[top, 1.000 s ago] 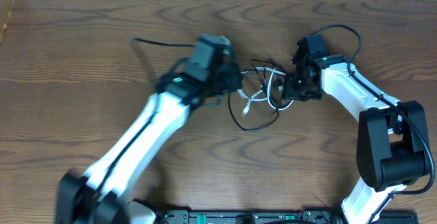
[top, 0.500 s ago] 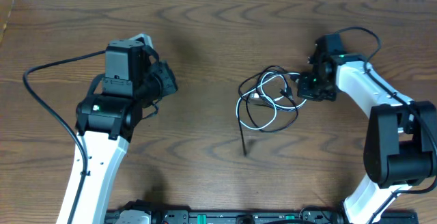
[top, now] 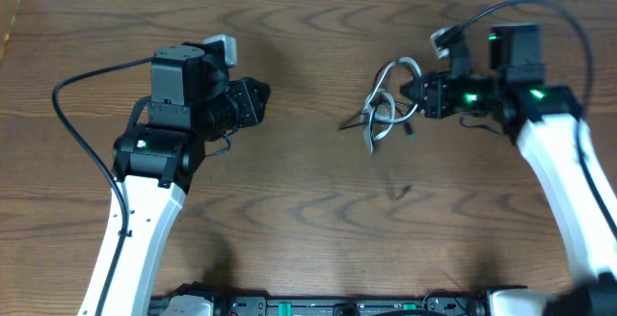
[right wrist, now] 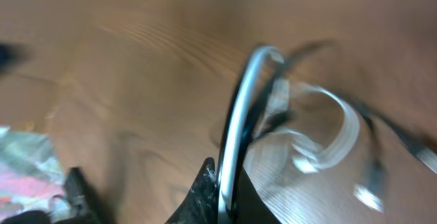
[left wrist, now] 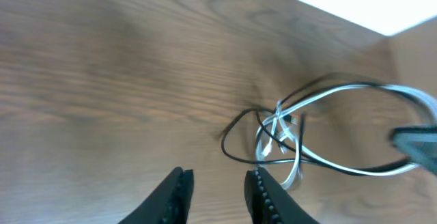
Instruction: Untangle cables
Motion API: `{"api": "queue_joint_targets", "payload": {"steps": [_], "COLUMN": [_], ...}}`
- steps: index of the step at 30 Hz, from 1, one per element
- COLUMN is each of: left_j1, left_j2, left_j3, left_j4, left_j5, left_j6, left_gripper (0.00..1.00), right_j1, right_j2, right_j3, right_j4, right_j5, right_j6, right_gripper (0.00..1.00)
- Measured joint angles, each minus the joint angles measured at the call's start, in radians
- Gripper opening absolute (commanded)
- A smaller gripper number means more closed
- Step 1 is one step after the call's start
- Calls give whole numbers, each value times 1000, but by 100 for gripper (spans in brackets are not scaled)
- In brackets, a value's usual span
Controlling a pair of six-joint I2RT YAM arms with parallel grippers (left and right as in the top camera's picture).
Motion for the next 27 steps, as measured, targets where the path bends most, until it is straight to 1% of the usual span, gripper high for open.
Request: {"api": "queue_joint_targets", "payload": {"steps": [4,8,12,18,25,27], "left_j1": [-23,-77,-146,-235,-265,-265], "left_j2": [2,32,89,162,265,284], "left_j3": [0,0,0,0,0,0], "left_j4": [34,81,149,235,366,431], "left_j5": [46,64,79,89,86,105], "left_j6": [3,4,5,-12,-123,-139], "left_gripper": [48,57,59,59,59,59], "right_j1": [25,67,94,97,95,92], "right_j2": [-132,-163,-151,-151,-151,-151], "right_j3": [7,7,6,6,6,6], "right_j4": [1,-3,-13,-13,10,40], "right_j5": [-51,-69,-70,-73,-116,-148], "right_j6": [-3,1,11,39,91,103], "right_gripper": [1,1,1,1,1,1]}}
